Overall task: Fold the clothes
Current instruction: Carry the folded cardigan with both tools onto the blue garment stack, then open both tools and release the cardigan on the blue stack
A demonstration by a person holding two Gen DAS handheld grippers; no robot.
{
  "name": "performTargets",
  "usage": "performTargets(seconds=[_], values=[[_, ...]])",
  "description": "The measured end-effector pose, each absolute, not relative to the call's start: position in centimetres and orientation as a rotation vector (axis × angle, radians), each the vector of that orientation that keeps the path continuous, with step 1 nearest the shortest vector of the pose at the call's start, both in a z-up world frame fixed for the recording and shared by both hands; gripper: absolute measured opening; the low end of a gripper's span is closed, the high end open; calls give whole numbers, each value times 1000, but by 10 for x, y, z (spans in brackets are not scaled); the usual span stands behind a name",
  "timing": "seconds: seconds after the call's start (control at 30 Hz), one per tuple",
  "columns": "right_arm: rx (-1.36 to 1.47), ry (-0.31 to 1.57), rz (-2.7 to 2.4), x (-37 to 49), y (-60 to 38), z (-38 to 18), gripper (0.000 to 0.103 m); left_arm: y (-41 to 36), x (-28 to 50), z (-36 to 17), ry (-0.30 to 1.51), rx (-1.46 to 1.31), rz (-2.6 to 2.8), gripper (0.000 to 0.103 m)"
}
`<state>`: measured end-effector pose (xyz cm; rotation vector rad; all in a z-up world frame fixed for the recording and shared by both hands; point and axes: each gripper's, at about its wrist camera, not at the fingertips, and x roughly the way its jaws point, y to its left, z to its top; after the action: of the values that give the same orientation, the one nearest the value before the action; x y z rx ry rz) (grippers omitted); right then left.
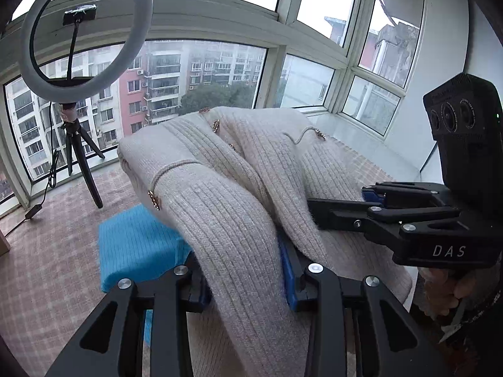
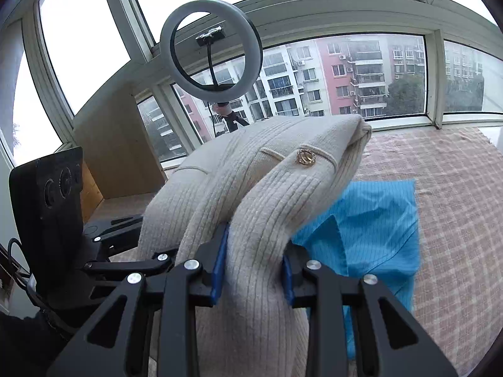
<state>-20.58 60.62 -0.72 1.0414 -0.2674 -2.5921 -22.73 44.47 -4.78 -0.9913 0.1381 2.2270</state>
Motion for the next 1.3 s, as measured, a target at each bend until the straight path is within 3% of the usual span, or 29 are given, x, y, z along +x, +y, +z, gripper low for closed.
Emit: performTargets(seconds=[0.07, 0.17, 0.27, 0.43, 0.57, 0.67, 0.73, 0.8, 0.9, 1.3], values=[[1186, -136, -2578, -222, 623, -37, 30, 438, -238, -88, 227, -1167, 2240, 39], [1468, -252, -2623, -217, 677, -86, 33, 401, -236, -100, 70, -1245, 2236, 39], [1282, -494, -2640, -192, 710, -81, 33, 398, -228, -70, 128, -1164, 2294, 37], [1166, -279, -2768, -198, 681, -42, 33, 427, -229, -25, 267, -988, 2352, 39], [1150, -98, -2782, -220, 644, -38, 33, 452, -248, -41, 337, -1016, 2349, 40], [1192, -113, -2741, -237, 631, -50, 35, 469, -261, -76, 364, -1116, 2309, 40], [1235, -121, -2709, -245, 627, -67, 44, 476, -267, -95, 377, -1149, 2296, 42], [1323, -101, -2686, -253, 624, -90, 46, 479, -269, -107, 372, -1159, 2290, 44], [1364, -102, -2687, -254, 624, -99, 47, 474, -267, -93, 327, -1168, 2276, 44], [1266, -129, -2871, -203, 617, -30, 57, 436, -224, -25, 299, -1096, 2313, 45]])
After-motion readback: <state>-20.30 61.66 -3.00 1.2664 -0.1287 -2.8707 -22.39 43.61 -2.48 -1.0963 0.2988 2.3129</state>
